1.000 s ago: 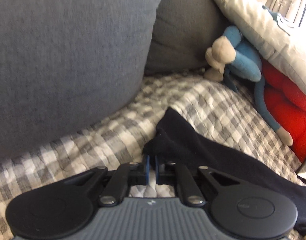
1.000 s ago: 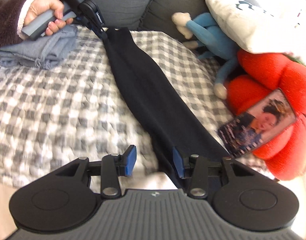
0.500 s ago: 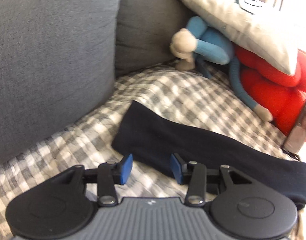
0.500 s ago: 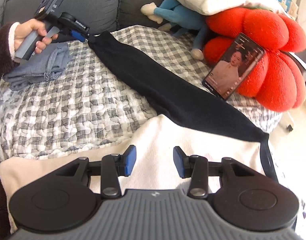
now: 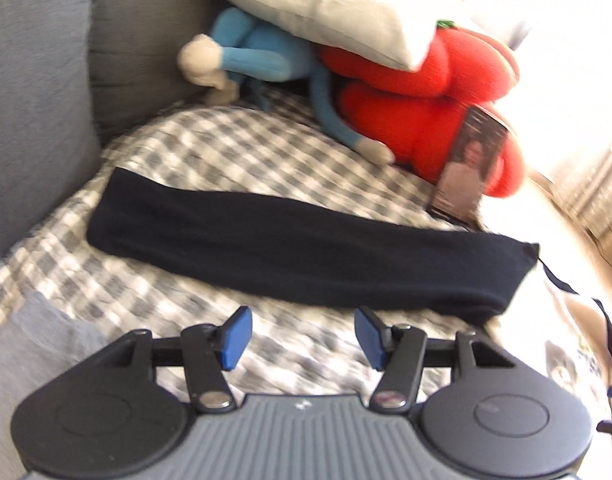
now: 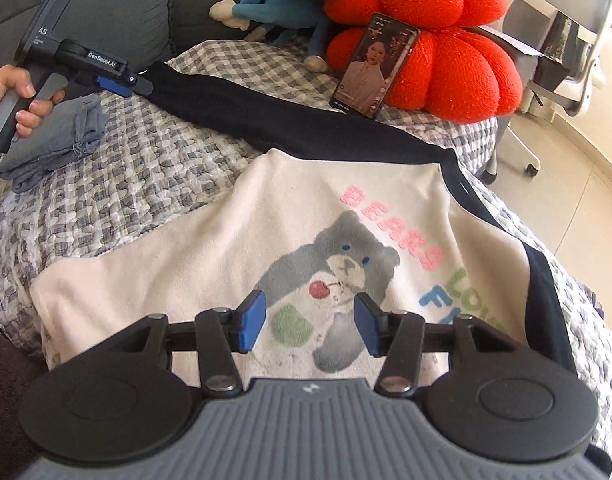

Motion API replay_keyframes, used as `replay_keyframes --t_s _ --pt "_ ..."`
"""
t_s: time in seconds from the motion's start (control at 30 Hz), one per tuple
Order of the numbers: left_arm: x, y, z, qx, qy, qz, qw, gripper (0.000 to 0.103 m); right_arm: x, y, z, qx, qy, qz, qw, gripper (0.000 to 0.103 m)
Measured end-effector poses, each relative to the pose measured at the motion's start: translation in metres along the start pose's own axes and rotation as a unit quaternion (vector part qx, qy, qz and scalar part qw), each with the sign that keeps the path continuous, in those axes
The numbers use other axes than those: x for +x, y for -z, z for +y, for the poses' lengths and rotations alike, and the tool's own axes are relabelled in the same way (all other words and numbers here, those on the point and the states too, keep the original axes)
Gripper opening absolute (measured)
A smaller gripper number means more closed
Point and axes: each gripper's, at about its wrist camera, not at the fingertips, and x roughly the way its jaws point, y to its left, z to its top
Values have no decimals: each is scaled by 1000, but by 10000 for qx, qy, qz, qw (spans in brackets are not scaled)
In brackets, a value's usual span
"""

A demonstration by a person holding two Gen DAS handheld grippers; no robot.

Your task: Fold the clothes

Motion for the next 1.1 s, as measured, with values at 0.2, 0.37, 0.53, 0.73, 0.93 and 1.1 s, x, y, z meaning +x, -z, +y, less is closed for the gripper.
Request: replay_keyframes --t_s 0.2,0.37,0.53,0.73,0.93,1.1 --pt "-1 23 -35 244 410 248 9986 58 -21 20 -6 377 188 -24 9991 58" --pt "1 42 -56 347 707 507 9956 58 -38 43 -13 762 273 -36 9967 59" --pt "3 68 -71 639 1064 841 9887 58 -55 73 -23 1249 327 -29 9916 59" --pt "1 96 -78 890 1587 1176 9762 56 -78 116 -37 2044 434 -59 9779 59" --pt "-6 114 -77 974 1841 1246 9701 52 -99 156 -43 2688 469 -176 9619 59" --pt "-10 120 -76 946 1876 1241 9698 44 -104 174 -40 2853 478 -155 9571 59"
